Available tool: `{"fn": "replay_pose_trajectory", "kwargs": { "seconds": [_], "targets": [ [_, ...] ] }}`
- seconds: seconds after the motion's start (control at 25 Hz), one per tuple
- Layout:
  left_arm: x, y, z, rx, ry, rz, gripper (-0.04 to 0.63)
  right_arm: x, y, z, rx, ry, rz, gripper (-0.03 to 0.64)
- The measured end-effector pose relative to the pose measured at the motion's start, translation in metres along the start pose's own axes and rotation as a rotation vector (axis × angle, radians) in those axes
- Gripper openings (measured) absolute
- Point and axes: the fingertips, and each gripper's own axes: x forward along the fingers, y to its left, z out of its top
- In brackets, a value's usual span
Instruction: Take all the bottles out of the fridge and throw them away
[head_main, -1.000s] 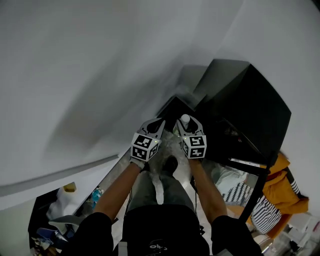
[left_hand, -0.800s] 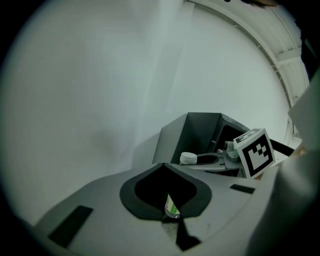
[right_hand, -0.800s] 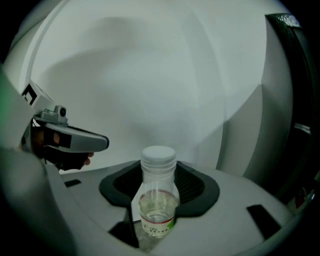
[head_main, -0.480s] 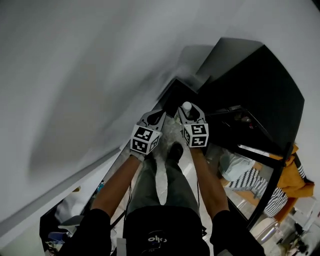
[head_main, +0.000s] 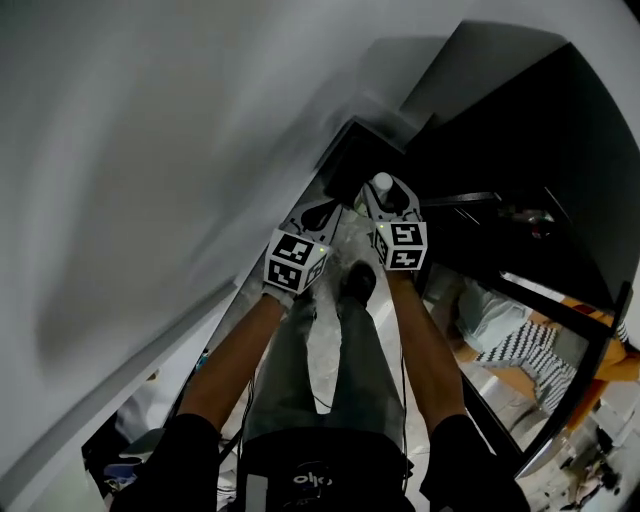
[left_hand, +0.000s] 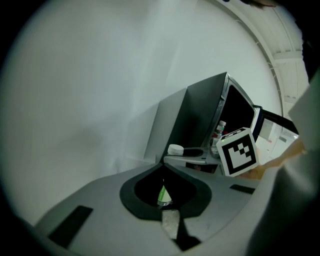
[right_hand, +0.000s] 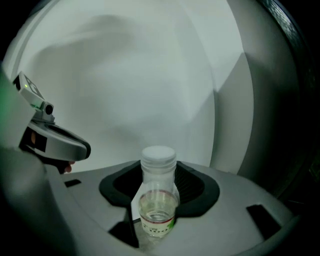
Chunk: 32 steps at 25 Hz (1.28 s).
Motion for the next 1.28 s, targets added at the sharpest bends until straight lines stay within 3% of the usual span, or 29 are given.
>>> {"fn": "replay_pose_trajectory", "kwargs": {
  "seconds": [0.72, 1.28],
  "targets": [
    [0.104, 0.065, -0.152, 0.024, -0.034, -0.015, 0.008, 0.123, -0.041, -0.189, -0.029, -0.020, -0.024, 0.201],
    [0.136, 0.087, -0.157, 0.066, -0.049, -0.019, 0.008, 0.161, -0.053, -0.272, 0.005, 0.124, -0.004, 0.204]
  ]
}}
